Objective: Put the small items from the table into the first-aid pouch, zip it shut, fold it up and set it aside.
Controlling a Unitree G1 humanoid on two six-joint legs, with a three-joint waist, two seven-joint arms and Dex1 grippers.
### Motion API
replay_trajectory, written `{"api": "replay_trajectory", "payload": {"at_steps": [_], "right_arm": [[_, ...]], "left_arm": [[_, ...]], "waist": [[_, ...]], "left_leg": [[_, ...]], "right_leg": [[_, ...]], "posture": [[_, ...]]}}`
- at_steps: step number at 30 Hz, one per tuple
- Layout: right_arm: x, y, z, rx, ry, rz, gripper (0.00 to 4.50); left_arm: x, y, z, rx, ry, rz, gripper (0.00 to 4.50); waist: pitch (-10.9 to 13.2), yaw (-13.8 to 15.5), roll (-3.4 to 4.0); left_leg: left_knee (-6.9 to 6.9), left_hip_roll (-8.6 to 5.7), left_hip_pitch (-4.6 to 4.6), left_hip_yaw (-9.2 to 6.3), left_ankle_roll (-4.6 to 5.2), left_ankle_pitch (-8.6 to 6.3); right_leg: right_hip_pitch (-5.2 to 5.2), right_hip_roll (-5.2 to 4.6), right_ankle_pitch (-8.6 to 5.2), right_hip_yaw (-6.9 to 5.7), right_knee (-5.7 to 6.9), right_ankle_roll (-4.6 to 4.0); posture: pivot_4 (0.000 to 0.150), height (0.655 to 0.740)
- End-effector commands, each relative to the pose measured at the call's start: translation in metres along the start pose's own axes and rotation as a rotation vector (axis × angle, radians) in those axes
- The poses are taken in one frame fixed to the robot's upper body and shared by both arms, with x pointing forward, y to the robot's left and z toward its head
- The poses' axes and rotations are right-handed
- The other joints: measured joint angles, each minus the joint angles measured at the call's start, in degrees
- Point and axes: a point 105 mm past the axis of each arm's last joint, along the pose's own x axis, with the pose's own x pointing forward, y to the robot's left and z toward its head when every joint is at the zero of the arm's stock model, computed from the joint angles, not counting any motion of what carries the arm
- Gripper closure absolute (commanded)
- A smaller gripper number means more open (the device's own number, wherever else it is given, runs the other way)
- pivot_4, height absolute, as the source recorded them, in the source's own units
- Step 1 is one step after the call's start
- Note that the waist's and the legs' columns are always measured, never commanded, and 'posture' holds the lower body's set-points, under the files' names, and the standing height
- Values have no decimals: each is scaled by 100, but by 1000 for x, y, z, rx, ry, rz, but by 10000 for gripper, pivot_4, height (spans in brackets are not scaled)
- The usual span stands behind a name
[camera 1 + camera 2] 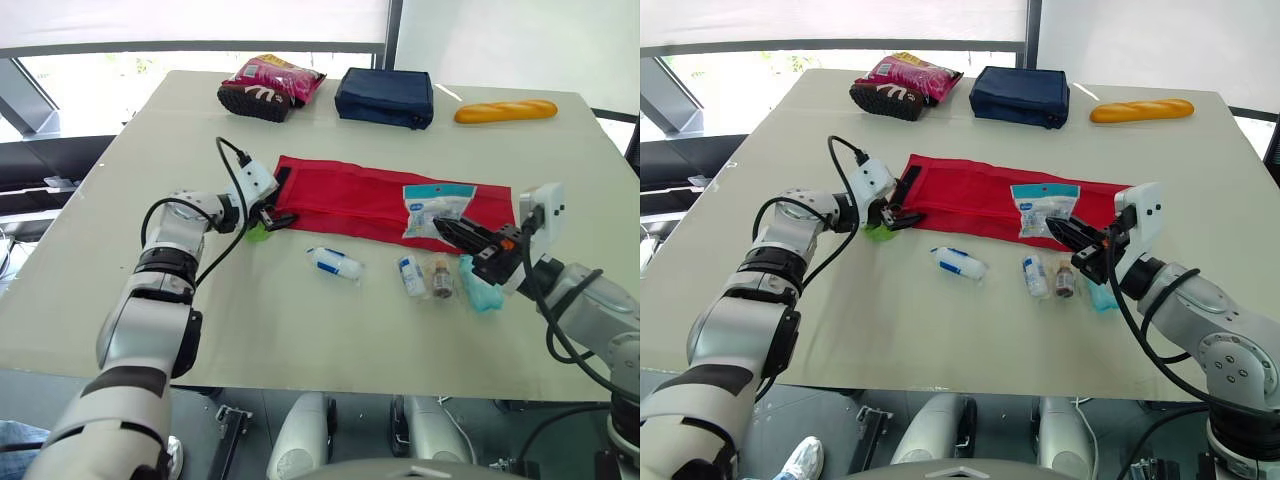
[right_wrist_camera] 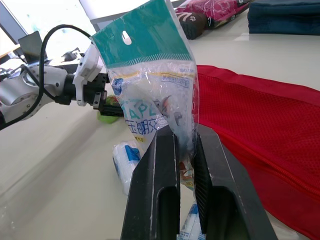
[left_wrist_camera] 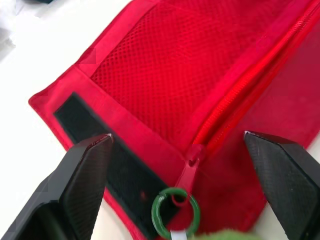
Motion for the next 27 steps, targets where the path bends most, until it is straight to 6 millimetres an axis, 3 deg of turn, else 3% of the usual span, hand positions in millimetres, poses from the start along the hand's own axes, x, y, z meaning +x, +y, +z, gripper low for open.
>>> {"api": "replay_trajectory", "payload": {"at_steps": [1,9,12,19,20,27], "right_arm": [[-2,8,11,-30,-59,14,44419],[0,11,9,-21,-67,10,44419],[1,12,9,-19,-75,8,44419],[0,14,10,-13,-75,7,44419],[2,15,7,0,-63,12,44419],[23,17,-19,170,77,6,44419]], "left_arm": [[4,10,12,70,-6,58,411],[14,11,19,161,25,98,411],[16,8,17,198,42,81,7890],[12,-6,16,183,10,-56,41684],[10,-11,15,186,9,-108,43436],[1,-30,24,159,-47,-320,43436]], "waist": [[0,0,0],[-1,0,-1],[-1,-1,-2],[-1,-7,-2],[-1,-8,-2],[-2,-13,-2]], "left_leg": [[0,0,0,0,0,0],[3,3,2,1,0,0],[4,4,3,1,0,0],[5,8,3,5,0,0],[5,7,2,6,0,0],[8,15,2,8,0,0]], "right_leg": [[0,0,0,0,1,0],[0,0,1,0,5,0],[1,0,1,0,6,1],[0,2,1,0,7,0],[0,2,1,0,7,0],[0,1,1,2,8,-1]], "posture": [[1500,7164],[1500,7164],[1500,7164],[1500,7164],[1500,7164],[1500,7164]]}}
